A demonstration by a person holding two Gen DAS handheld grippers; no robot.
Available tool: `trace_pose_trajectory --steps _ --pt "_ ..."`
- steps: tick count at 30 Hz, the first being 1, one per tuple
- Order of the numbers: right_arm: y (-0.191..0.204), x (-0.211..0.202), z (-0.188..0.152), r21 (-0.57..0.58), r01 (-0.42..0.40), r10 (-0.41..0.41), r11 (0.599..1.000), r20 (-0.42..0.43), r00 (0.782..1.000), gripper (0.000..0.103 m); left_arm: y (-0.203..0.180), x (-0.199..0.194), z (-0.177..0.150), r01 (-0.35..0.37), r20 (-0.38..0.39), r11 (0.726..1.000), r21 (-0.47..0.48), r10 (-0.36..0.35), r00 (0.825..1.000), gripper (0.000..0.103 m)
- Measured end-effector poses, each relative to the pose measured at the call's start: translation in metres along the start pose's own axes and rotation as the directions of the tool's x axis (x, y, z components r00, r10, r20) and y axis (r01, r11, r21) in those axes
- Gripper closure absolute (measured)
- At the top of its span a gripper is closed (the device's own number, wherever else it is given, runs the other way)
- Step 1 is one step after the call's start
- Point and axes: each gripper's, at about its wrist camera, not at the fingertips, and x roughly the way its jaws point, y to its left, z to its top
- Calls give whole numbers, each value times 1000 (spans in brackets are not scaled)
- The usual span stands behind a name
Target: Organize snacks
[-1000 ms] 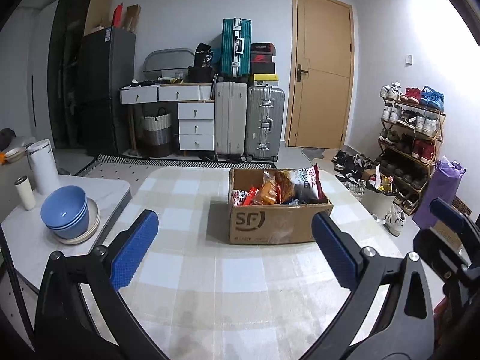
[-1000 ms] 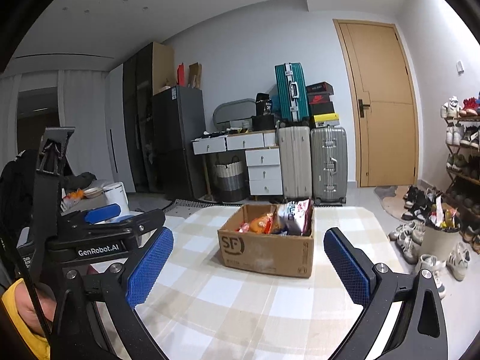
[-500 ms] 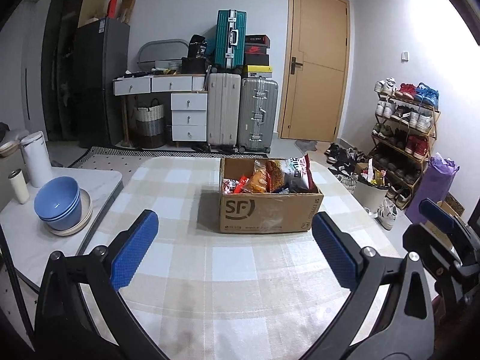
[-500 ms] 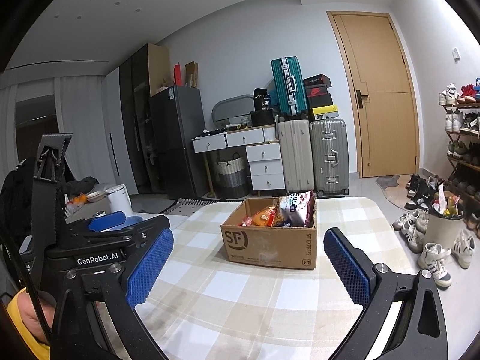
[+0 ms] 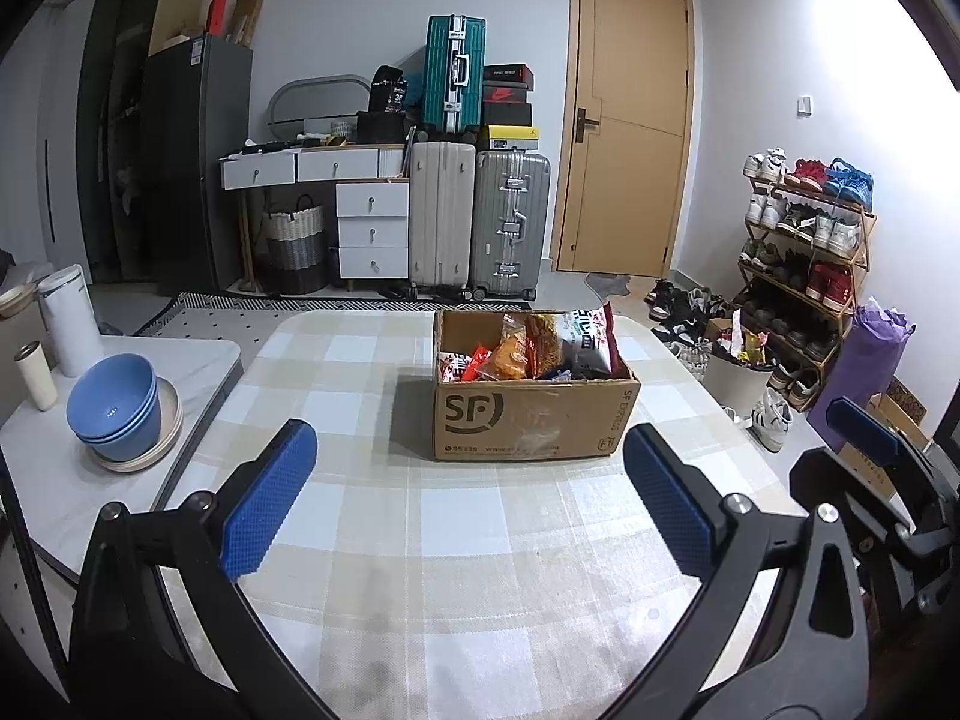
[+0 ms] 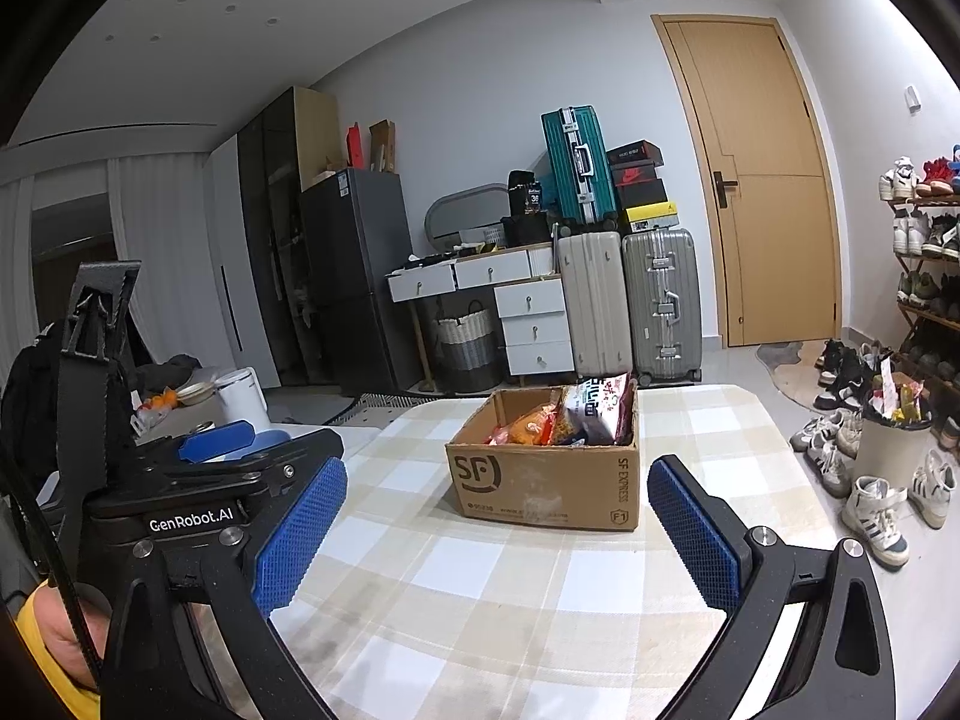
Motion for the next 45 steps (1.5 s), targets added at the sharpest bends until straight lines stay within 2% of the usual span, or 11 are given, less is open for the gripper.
trace_pose_trajectory --steps 12,45 --pt "1 1 -2 2 -2 2 1000 -1 1000 1 0 3 -6 19 -8 1000 -1 -19 1000 1" --pt "1 5 -14 26 -5 5 1000 -17 1000 1 7 14 -20 10 -40 1000 -11 -11 999 1"
